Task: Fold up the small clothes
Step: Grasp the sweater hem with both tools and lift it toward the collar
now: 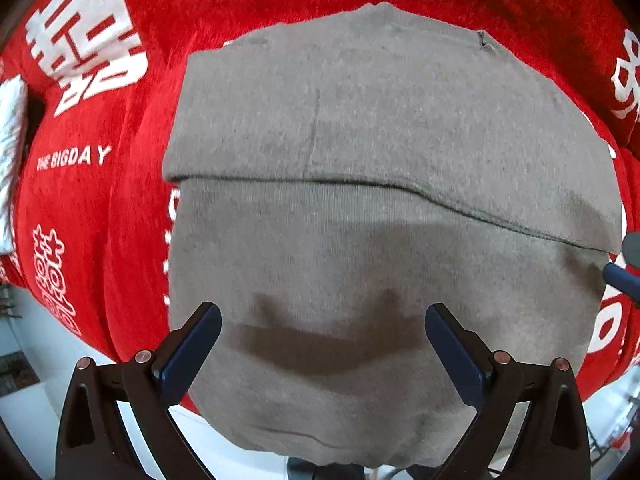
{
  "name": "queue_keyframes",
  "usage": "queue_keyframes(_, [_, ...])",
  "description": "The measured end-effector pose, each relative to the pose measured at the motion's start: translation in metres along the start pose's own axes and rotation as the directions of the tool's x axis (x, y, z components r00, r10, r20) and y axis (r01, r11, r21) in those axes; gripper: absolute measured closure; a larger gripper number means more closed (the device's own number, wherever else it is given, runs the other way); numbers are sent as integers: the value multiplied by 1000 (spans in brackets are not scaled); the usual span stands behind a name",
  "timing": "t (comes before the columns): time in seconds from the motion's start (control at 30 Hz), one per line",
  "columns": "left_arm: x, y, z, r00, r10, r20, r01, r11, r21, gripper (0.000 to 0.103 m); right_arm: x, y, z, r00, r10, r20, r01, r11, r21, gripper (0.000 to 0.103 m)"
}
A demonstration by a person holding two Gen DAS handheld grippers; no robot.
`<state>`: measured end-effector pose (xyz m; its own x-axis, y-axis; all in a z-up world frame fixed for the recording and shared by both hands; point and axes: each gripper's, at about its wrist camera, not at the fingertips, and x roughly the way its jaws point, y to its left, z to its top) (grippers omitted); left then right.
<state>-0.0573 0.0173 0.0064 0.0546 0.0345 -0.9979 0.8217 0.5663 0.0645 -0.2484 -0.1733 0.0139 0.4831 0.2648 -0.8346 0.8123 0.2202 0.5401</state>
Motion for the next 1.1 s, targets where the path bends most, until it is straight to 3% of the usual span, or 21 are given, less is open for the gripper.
queue_keyframes(0.3, [9, 40, -39, 998, -50, -36, 48, 997, -66, 1, -15, -30, -42, 996, -90, 19, 89, 995, 50, 12])
queue_keyframes(0.63, [30, 94, -97, 993, -104, -56, 102, 994, -43, 1, 4, -63, -133, 994, -101, -35, 104, 989, 103, 12])
queue_keyframes(0.87, [56, 106, -147, 980, -172, -102, 172, 985, -6, 1, 42, -94, -194, 983, -112, -145, 126, 988, 86, 17])
queue_keyframes(1.1, [102, 99, -184, 952, -235, -197, 235, 972, -23, 1, 77, -110, -208, 984, -98, -150, 111, 990, 86, 18])
